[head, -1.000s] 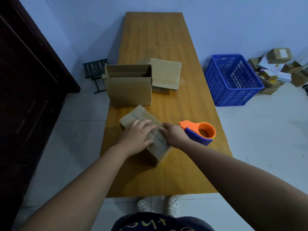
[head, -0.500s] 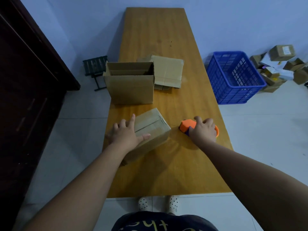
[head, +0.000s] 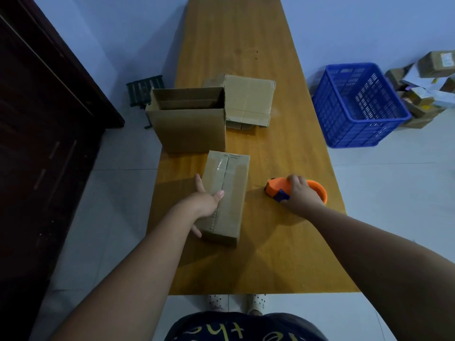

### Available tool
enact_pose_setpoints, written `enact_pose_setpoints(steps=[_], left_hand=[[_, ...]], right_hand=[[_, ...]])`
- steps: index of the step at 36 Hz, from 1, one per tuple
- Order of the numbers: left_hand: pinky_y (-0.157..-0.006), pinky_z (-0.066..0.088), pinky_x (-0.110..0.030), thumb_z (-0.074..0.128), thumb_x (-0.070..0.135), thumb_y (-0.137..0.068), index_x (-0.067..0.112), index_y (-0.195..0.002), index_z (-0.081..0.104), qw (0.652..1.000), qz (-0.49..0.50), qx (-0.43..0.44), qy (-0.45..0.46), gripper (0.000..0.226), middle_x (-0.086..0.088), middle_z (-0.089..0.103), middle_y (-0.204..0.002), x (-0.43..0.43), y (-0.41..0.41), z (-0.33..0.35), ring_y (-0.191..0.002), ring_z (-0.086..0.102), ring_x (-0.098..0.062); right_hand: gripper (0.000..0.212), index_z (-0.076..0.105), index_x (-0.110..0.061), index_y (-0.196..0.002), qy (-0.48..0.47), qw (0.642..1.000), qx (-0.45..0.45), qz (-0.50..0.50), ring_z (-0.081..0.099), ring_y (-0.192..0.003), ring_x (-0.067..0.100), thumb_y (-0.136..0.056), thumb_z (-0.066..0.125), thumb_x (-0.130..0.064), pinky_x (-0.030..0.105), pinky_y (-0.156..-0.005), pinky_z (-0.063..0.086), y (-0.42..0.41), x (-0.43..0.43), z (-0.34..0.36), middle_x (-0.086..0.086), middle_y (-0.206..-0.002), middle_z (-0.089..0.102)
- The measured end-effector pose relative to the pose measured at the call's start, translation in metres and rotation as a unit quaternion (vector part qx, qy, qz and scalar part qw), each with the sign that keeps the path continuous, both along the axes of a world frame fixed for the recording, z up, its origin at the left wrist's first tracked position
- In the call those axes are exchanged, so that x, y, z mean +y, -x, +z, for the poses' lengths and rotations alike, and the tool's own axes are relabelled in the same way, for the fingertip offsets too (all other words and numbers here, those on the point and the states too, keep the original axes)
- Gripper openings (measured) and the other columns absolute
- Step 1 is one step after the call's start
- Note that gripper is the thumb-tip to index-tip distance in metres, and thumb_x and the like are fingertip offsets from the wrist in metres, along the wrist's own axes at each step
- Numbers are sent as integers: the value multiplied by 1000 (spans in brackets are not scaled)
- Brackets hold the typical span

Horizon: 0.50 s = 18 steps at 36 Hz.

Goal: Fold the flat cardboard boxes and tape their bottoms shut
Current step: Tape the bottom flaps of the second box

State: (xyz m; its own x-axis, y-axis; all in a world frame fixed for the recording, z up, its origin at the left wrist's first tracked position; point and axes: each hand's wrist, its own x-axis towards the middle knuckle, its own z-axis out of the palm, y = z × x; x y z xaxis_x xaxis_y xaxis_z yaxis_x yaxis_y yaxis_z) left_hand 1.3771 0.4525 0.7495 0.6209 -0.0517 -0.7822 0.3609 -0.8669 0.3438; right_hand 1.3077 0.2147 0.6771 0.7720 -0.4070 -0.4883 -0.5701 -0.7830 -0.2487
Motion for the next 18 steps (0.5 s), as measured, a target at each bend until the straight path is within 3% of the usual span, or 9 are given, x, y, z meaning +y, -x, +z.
enact_pose_setpoints(steps=[5,9,13,16,18], left_hand=[[-60,59,-39,49,42,-96,42,-146,-22,995,45,36,76,87,-10,18,-154,-6,-2,-1,-128,41,-41],[-61,60,-36,56,35,-93,34,-151,1,983,93,70,145,80,-10,32,-145,-7,-4,-3,-122,46,-33],[-58,56,-28,53,42,-94,25,-146,16,989,75,35,119,66,-10,39,-138,-16,-3,-5,-109,50,-27],[-53,50,-24,49,44,-96,23,-147,13,993,64,-18,95,66,-10,41,-137,-26,-4,-8,-100,53,-24],[-54,49,-25,51,41,-96,23,-150,8,991,81,-54,97,72,-10,42,-138,-31,-6,-10,-105,54,-27]], right_hand=[[81,11,-25,-152,-15,1000,-3,-13,61,-104,27,-90,65,-27,35,-68,54,-5,-4,-2,9,-150,30],[83,10,-22,-154,-6,1000,13,7,58,-112,27,-91,64,-29,35,-77,54,-8,-6,-2,8,-151,29],[75,21,-20,-150,-29,999,16,33,53,-117,28,-90,64,-26,33,-77,47,-8,-11,-1,8,-147,32],[74,22,-20,-150,-42,998,11,41,52,-119,28,-90,65,-25,31,-77,44,-7,-13,-1,8,-147,32],[74,21,-20,-150,-47,998,10,45,52,-120,28,-90,64,-25,34,-83,47,-5,-14,-1,7,-147,33]])
